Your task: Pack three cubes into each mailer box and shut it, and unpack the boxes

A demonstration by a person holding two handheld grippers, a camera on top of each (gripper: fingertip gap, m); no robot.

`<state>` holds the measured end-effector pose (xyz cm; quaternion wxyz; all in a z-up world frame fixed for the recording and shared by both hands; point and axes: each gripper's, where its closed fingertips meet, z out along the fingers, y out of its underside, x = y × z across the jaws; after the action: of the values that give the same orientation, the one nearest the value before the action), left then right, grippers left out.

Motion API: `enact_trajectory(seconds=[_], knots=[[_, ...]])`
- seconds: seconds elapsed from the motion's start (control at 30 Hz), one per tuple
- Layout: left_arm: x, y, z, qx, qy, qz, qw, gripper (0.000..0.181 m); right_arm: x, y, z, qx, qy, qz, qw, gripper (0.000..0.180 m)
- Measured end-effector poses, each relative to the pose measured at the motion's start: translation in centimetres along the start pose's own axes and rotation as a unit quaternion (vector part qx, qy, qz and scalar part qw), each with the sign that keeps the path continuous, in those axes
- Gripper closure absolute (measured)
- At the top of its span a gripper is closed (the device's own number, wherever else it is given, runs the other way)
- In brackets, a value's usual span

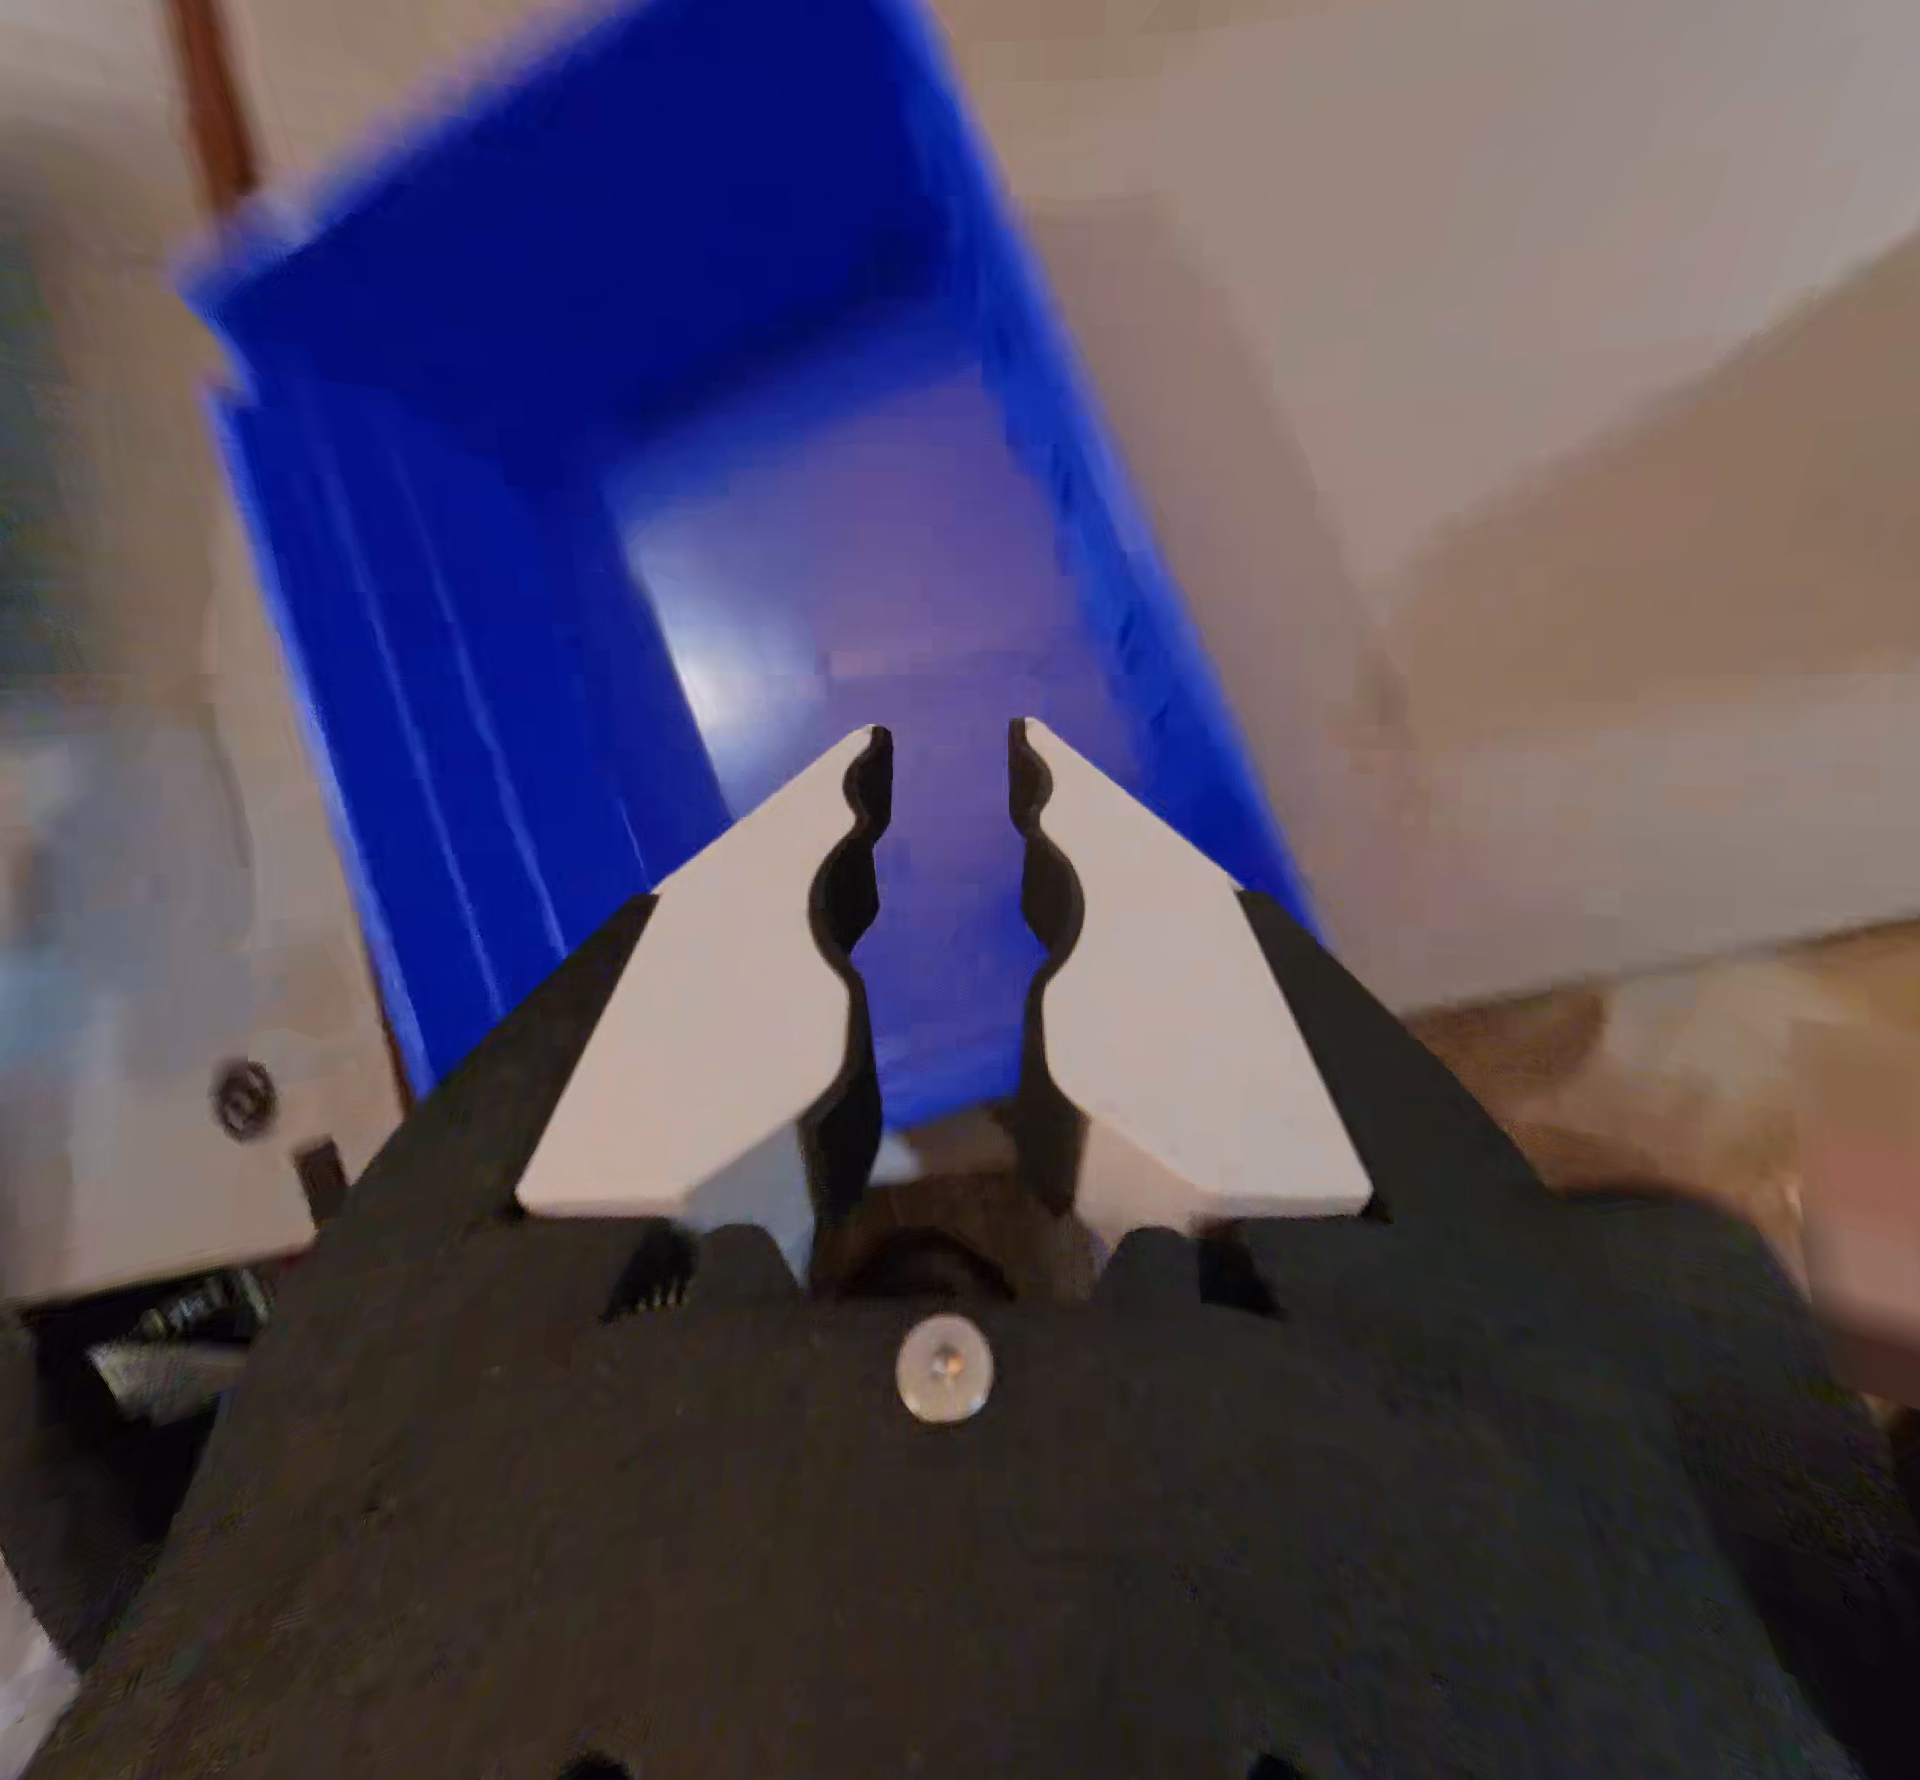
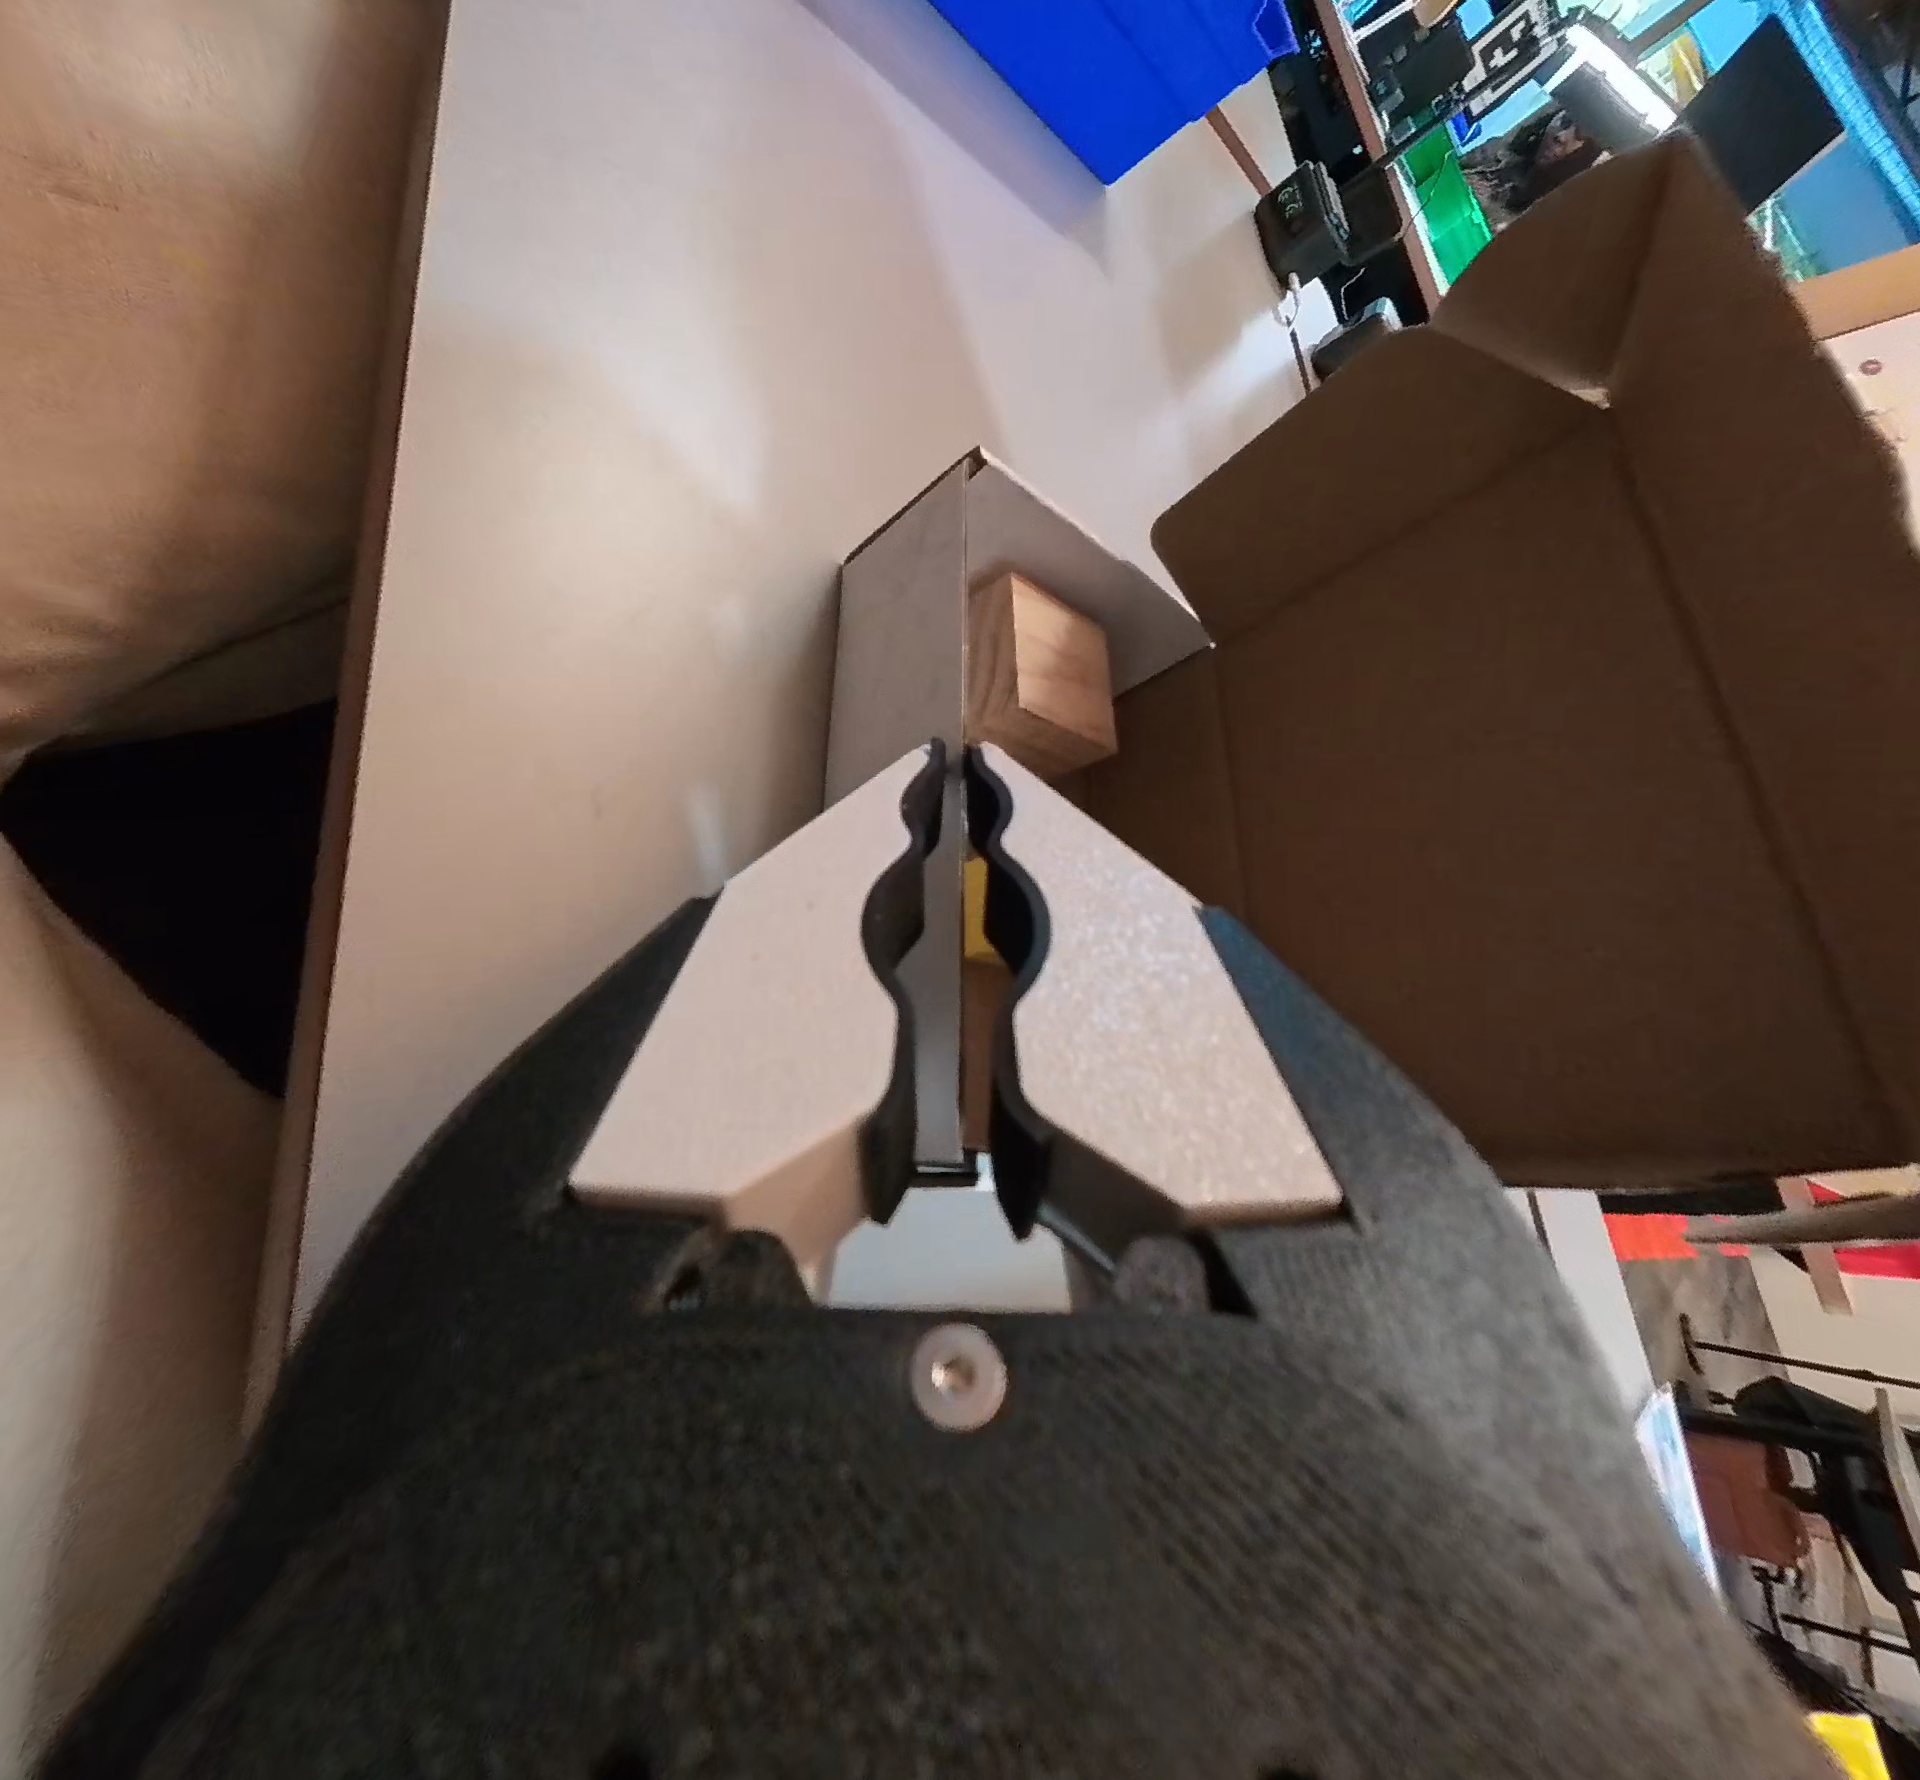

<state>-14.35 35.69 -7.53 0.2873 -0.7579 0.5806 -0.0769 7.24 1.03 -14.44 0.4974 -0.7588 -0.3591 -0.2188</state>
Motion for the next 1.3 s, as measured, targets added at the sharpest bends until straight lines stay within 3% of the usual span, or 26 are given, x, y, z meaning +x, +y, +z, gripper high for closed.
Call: enact_trajectory(seconds=[0.03,0.1,0.17,0.37,0.53,0.9,1.1,1.3], knots=[[0.1,2.6,0.9,-0.047,0.029,-0.005,0.998,0.16,0.0,0.0,0.0,0.0,0.0,0.0,1.0,0.177],[0.6,6.5,2.3,-0.115,0.062,0.013,0.991,0.158,0.0,0.0,0.0,0.0,0.0,0.0,1.0,0.177],[0.7,8.0,3.6,-0.145,0.069,0.021,0.987,0.167,0.1,0.0,0.1,0.001,-0.001,0.001,1.0,0.177],[2.7,7.7,5.6,-0.15,0.111,0.042,0.982,0.147,0.1,-0.1,0.2,-0.002,0.003,-0.004,1.0,0.177],[3.7,6.8,5.2,-0.131,0.131,0.053,0.981,0.151,0.0,-0.1,0.2,-0.001,0.004,-0.008,1.0,0.176],[4.1,8.5,6.2,-0.188,0.127,0.065,0.972,0.152,0.0,0.0,0.3,-0.008,0.007,-0.025,1.0,0.175],[1.0,9.2,6.5,-0.213,0.049,0.049,0.975,0.159,-0.1,0.0,0.3,-0.009,0.008,-0.029,1.0,0.174],[1.2,8.0,5.2,-0.17,0.067,0.041,0.982,0.157,-0.1,0.0,0.3,-0.01,0.009,-0.032,0.999,0.174]])
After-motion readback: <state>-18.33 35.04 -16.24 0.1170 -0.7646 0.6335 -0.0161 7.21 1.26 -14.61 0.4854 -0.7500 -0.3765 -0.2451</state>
